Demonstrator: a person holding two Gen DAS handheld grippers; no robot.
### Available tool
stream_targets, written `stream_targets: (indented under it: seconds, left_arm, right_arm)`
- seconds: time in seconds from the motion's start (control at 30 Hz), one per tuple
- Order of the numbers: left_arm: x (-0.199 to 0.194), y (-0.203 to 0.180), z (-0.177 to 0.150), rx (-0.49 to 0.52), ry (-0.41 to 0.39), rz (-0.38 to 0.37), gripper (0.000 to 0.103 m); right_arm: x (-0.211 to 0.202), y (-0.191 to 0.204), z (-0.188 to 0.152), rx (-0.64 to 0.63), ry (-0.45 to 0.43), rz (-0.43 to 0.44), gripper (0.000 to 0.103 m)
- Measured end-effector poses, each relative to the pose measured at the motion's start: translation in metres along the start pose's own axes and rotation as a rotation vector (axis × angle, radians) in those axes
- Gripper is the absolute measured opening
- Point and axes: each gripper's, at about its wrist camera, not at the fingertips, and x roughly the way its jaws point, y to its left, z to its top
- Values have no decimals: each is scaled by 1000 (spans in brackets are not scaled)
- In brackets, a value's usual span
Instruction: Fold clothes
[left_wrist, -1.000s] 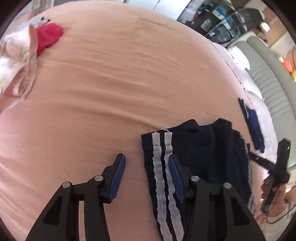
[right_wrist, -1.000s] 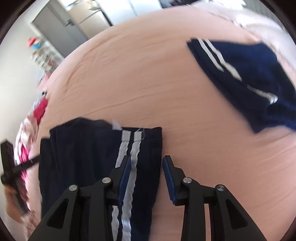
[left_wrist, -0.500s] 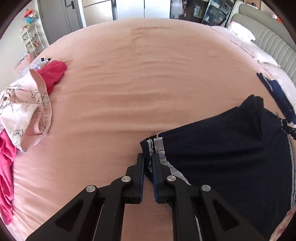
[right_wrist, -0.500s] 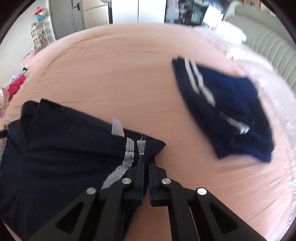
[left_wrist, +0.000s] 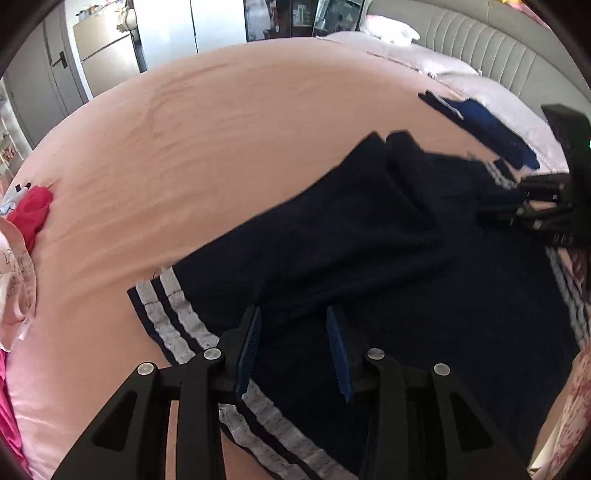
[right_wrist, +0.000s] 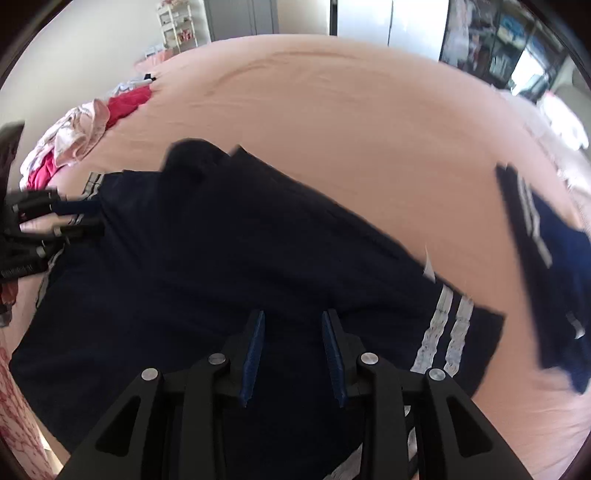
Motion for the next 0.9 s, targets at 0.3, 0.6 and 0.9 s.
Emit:
stream_targets:
  seconds: [0.3, 0.6, 0.9]
  left_arm:
    - [-18, -10, 25, 48, -89, -137, 35]
    - [33, -49, 85, 90, -30, -65, 35]
    - [8, -91, 48, 182, -16, -184, 35]
  right_arm:
    - [-51, -28, -9, -14, -86, -51, 32]
    - [-27, -40, -5, -39, -19, -327, 34]
    - [-72, -23, -34, -86, -68, -11, 37]
